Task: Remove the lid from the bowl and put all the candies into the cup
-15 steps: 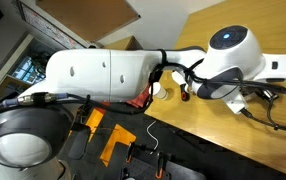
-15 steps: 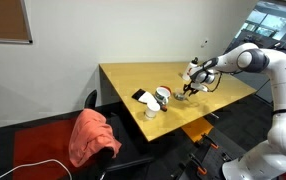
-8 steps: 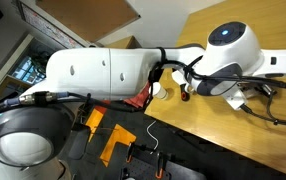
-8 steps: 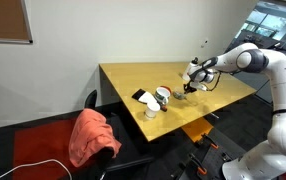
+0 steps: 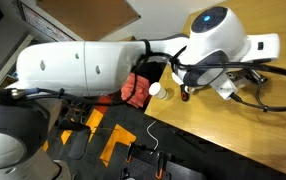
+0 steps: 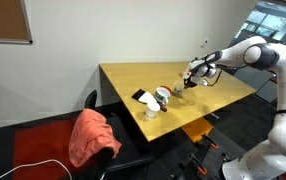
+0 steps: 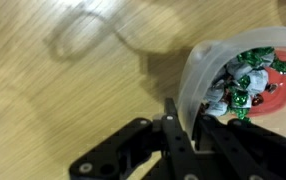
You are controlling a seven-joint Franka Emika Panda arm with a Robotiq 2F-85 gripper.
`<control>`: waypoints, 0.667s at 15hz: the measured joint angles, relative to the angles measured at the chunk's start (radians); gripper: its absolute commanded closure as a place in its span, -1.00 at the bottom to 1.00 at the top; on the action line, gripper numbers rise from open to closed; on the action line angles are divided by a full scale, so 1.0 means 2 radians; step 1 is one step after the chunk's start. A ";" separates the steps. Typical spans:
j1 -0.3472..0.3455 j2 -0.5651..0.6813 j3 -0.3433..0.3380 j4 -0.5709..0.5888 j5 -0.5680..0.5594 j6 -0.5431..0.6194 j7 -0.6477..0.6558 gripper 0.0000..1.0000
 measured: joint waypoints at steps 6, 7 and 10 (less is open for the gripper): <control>0.053 -0.070 -0.017 -0.044 -0.036 0.001 0.012 0.93; 0.067 -0.077 -0.025 -0.049 -0.051 0.003 0.024 0.93; 0.119 -0.089 -0.055 -0.063 -0.110 0.020 0.074 0.93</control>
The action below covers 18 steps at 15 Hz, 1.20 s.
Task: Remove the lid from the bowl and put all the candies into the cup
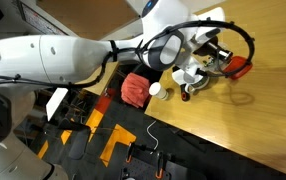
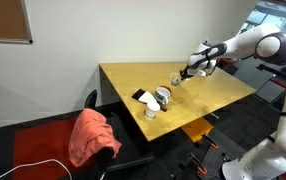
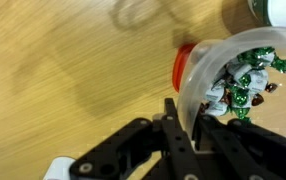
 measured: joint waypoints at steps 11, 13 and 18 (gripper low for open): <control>0.200 0.013 -0.158 -0.046 -0.213 0.045 0.220 0.93; 0.234 0.020 -0.188 -0.056 -0.243 0.054 0.256 0.93; 0.322 0.054 -0.265 -0.077 -0.298 0.081 0.342 0.93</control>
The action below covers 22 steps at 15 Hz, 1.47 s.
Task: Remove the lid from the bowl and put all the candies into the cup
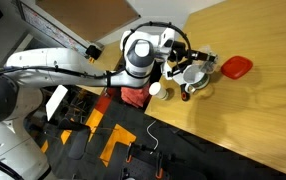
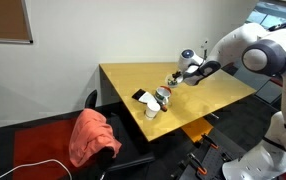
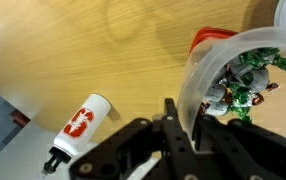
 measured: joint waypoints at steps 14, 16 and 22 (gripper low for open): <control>0.207 0.204 -0.173 -0.038 0.060 0.041 0.081 0.93; 0.222 0.235 -0.181 -0.043 0.085 0.045 0.080 0.93; 0.246 0.313 -0.185 -0.047 0.160 0.060 0.079 0.72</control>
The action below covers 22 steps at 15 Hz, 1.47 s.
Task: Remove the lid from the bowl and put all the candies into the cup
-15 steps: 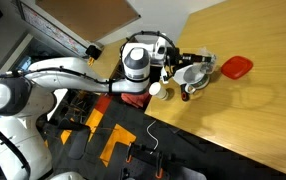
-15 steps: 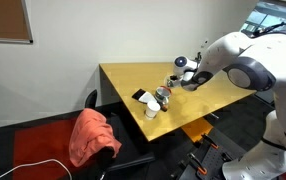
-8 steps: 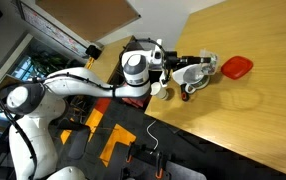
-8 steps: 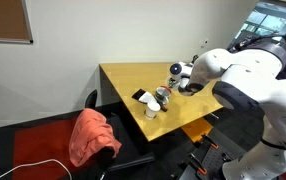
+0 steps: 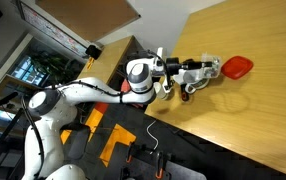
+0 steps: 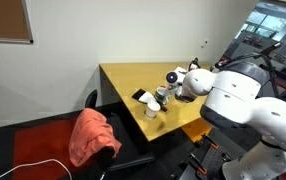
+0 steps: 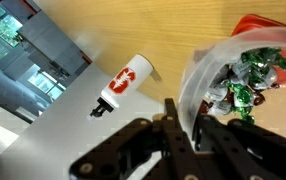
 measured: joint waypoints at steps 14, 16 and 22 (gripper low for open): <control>0.015 0.021 -0.004 0.000 0.072 0.002 -0.030 0.93; 0.029 0.031 -0.009 0.000 0.082 -0.011 -0.032 0.93; 0.085 0.081 -0.037 0.006 0.085 -0.093 -0.031 0.93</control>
